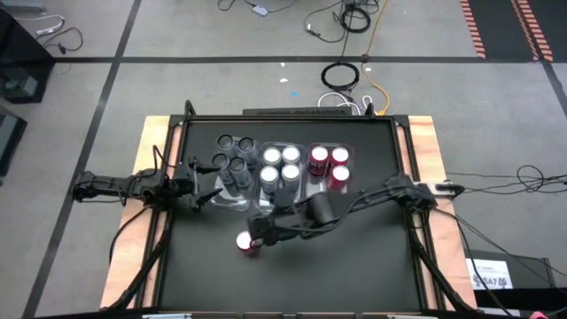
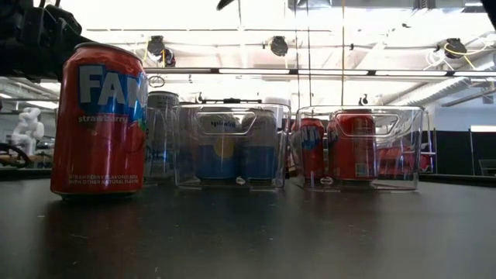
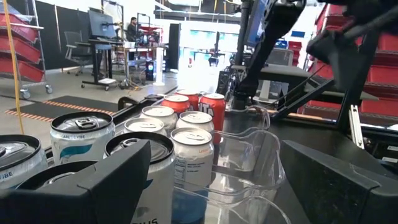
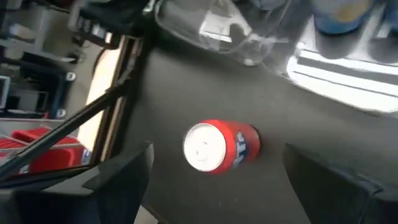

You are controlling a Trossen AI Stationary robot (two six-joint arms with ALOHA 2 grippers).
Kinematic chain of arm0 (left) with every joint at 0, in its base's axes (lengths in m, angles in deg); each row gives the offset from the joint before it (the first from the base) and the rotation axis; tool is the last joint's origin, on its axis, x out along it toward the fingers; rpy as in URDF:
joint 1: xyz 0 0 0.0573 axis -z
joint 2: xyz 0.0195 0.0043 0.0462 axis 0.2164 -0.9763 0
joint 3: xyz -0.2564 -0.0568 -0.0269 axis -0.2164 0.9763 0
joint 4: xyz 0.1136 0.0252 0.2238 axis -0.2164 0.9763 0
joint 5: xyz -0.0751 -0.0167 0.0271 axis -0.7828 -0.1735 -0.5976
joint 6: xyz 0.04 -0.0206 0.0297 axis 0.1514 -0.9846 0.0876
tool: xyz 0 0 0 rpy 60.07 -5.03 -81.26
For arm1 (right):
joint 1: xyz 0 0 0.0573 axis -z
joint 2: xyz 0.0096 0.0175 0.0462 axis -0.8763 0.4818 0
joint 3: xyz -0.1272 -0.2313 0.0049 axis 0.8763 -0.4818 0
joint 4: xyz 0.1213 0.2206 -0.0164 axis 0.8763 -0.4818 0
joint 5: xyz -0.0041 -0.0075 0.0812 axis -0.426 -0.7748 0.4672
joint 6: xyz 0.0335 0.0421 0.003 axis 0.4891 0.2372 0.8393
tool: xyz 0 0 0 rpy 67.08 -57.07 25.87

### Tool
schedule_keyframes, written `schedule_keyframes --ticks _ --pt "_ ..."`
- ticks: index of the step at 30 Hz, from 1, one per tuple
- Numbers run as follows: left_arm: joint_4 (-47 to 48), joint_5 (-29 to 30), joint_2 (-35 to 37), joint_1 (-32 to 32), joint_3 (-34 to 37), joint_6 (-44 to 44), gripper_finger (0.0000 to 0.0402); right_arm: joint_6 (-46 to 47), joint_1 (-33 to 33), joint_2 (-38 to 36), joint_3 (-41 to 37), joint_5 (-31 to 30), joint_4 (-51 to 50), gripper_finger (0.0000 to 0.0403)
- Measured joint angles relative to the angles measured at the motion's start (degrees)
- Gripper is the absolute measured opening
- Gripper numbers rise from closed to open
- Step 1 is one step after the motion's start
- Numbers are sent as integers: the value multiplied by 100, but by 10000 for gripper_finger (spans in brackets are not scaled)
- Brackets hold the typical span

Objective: Sort soda cans
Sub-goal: Put the red soda can into the right transparent bin

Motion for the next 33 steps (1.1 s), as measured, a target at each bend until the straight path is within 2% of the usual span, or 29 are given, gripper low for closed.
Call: schedule_keyframes --ticks 4,9,18,33 --pt "0 -1 -1 0 -1 0 366 178 51 177 -388 290 756 348" --pt "1 -2 1 1 -1 -2 366 487 46 511 -391 494 934 348" --pt "0 -2 1 1 -2 0 366 364 42 996 -389 769 1808 348" --pt "2 -2 -1 1 -2 0 366 202 130 1259 -389 1032 1825 348"
